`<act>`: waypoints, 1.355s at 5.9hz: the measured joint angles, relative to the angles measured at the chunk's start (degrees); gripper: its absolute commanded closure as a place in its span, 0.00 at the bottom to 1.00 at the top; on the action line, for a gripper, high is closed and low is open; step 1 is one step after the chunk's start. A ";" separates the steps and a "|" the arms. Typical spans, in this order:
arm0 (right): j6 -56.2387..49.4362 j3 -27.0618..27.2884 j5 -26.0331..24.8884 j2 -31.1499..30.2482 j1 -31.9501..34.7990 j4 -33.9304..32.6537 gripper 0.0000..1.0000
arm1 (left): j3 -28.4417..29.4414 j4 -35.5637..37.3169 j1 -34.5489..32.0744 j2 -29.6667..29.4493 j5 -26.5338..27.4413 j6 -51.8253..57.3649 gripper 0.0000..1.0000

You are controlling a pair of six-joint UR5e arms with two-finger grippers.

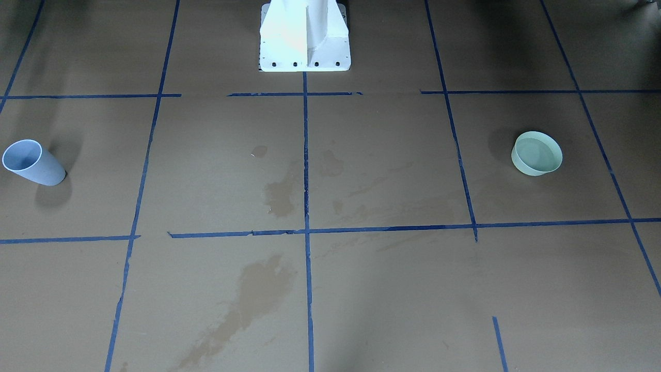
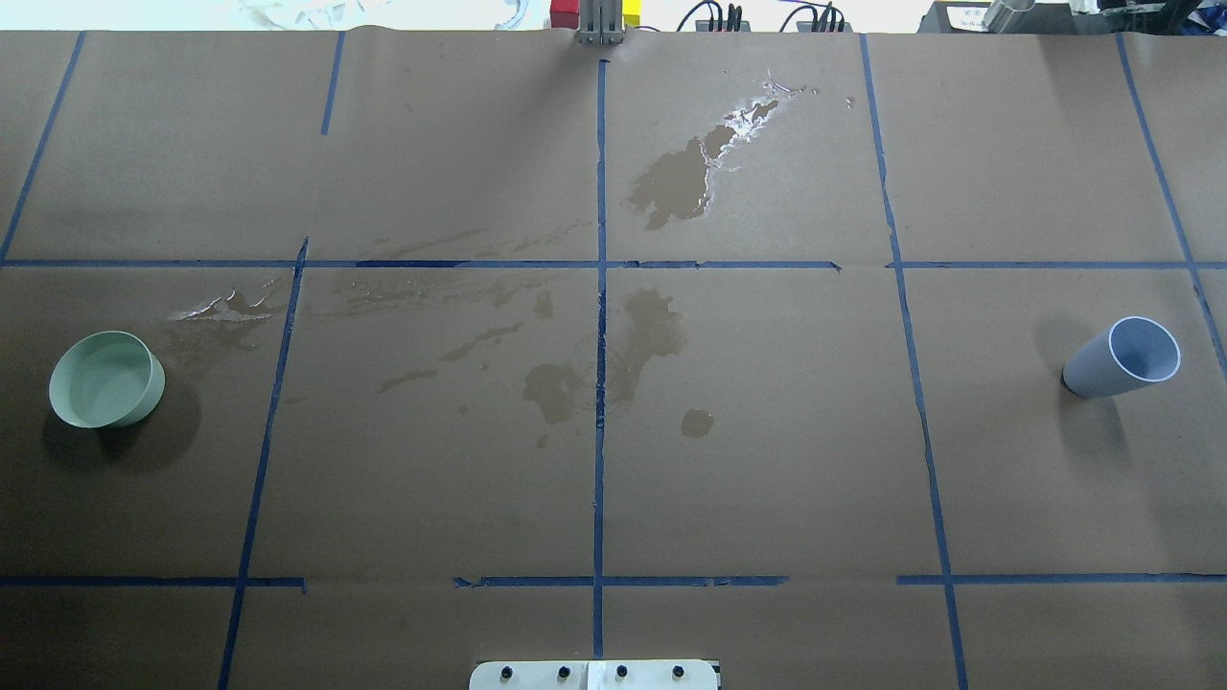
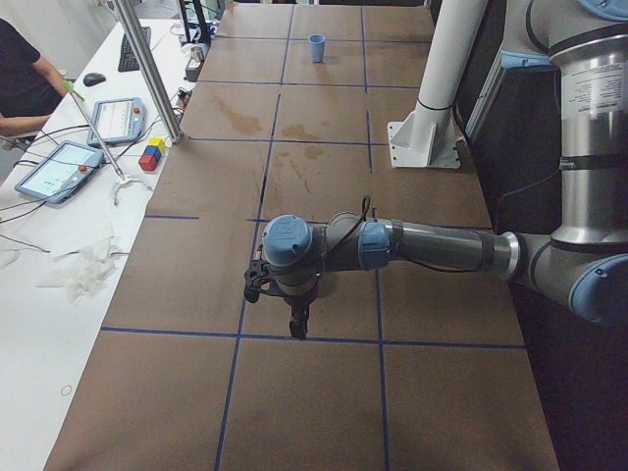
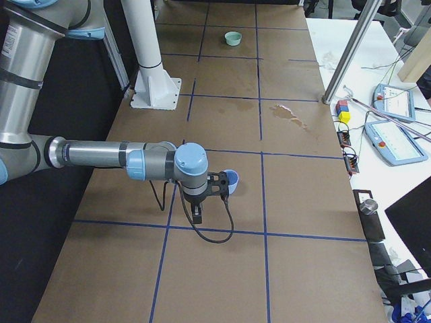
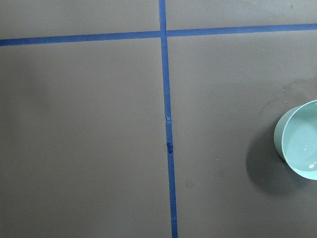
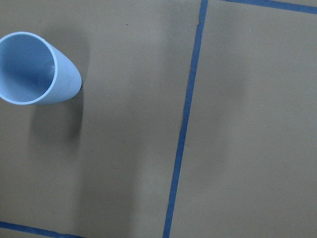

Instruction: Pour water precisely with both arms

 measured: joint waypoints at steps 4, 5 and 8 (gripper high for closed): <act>0.04 -0.11 0.11 0.15 0.00 -0.06 0.00 | -0.30 0.02 -0.02 0.26 0.35 -0.18 0.00; 0.13 -0.13 0.14 0.16 0.00 -0.02 0.00 | -0.63 -0.14 0.02 0.26 0.31 -0.35 0.00; -0.29 0.06 0.13 0.13 0.00 0.08 0.00 | -0.85 -0.68 0.02 0.57 -0.20 -0.13 0.00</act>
